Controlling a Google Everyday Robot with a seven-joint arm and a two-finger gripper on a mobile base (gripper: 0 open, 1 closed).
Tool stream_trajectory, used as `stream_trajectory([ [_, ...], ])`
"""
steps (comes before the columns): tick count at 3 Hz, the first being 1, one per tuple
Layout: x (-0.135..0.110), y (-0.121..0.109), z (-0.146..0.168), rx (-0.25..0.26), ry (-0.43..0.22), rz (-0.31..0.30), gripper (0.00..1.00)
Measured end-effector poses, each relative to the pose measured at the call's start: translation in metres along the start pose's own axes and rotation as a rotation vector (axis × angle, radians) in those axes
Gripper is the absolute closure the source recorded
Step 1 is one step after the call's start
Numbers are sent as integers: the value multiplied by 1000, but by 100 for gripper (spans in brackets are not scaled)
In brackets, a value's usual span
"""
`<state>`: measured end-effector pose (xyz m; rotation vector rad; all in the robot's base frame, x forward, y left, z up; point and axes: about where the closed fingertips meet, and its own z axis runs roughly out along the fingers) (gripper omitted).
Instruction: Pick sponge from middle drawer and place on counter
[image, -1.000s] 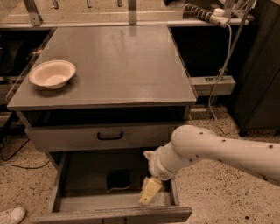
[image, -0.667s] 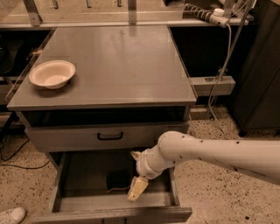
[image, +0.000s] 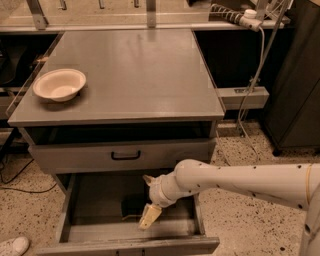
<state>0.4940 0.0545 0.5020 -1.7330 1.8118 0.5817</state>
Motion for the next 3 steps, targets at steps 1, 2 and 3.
stream_trajectory([
  [1, 0, 0, 0, 0, 0, 0, 0],
  [2, 16, 2, 50, -20, -66, 23, 0],
  [3, 18, 4, 53, -26, -67, 28, 0],
])
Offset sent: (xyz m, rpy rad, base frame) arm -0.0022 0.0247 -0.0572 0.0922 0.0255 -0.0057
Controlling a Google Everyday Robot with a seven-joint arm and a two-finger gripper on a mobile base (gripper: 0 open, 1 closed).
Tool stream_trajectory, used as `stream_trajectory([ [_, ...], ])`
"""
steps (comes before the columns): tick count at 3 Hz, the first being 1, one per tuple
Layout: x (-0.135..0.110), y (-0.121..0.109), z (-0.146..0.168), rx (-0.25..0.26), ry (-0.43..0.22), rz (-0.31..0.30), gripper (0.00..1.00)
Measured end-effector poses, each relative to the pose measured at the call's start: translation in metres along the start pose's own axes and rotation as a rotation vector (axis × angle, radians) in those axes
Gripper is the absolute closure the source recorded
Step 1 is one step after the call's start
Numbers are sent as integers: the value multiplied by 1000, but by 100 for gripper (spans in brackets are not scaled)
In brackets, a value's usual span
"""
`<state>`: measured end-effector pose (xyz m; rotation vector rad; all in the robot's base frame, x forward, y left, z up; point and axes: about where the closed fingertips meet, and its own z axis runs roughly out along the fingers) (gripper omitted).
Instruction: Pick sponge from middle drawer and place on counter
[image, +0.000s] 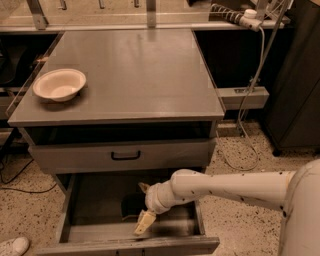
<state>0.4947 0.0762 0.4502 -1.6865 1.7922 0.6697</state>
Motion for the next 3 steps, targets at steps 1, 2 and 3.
stream_trajectory([
  [1, 4, -2, 4, 18, -10, 12, 0],
  [2, 10, -16, 14, 51, -24, 15, 0],
  [3, 11, -31, 21, 69, -35, 3, 0],
])
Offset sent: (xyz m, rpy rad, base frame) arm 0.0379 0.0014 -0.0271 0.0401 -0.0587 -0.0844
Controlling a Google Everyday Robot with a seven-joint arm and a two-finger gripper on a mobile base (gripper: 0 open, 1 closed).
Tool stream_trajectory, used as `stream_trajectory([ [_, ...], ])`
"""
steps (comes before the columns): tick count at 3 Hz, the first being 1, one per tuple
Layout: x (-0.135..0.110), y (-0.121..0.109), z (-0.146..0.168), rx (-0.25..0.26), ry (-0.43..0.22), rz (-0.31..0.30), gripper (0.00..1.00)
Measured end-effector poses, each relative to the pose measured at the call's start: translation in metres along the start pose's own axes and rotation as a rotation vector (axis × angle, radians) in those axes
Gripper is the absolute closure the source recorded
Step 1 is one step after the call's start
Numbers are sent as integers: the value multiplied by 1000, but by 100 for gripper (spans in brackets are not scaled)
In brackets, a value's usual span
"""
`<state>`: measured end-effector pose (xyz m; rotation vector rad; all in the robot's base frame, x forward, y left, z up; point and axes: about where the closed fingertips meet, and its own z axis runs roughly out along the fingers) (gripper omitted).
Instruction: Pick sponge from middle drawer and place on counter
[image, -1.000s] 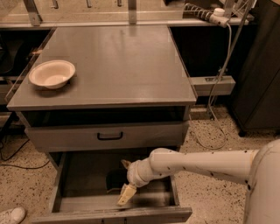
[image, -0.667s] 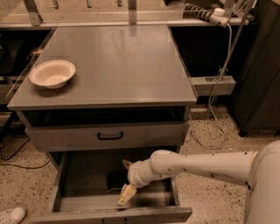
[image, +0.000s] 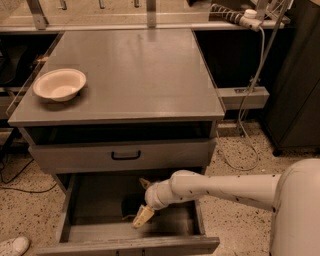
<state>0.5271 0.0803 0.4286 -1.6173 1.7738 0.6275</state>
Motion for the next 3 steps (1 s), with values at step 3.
stream_trajectory([
  [3, 19, -11, 37, -16, -41, 12, 0],
])
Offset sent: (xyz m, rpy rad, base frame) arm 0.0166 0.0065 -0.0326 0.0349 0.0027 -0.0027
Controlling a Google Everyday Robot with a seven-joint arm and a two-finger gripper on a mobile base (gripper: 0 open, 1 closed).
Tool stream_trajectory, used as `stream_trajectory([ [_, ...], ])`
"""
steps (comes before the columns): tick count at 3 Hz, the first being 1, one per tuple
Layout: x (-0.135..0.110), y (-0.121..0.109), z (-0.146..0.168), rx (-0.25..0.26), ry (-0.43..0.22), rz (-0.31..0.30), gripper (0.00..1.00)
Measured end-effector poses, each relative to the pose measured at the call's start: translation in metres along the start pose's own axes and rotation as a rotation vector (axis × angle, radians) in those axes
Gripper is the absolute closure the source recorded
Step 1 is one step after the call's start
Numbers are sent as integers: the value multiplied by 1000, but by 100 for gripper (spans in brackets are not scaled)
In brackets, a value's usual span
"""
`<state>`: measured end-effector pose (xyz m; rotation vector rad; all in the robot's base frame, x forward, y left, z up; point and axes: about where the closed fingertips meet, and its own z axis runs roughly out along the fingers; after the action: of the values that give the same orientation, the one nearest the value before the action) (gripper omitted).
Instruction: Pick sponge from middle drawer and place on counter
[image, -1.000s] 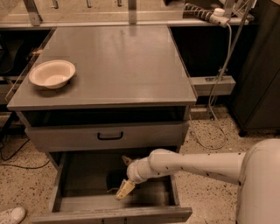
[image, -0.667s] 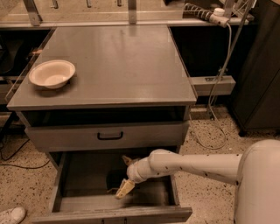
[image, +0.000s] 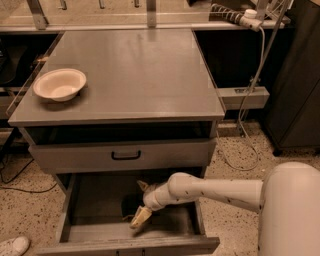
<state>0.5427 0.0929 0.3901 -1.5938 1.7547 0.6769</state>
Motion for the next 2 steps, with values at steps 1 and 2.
stream_trajectory([
  [1, 3, 1, 10, -12, -10, 8, 0],
  [2, 7, 5, 18, -26, -14, 20, 0],
])
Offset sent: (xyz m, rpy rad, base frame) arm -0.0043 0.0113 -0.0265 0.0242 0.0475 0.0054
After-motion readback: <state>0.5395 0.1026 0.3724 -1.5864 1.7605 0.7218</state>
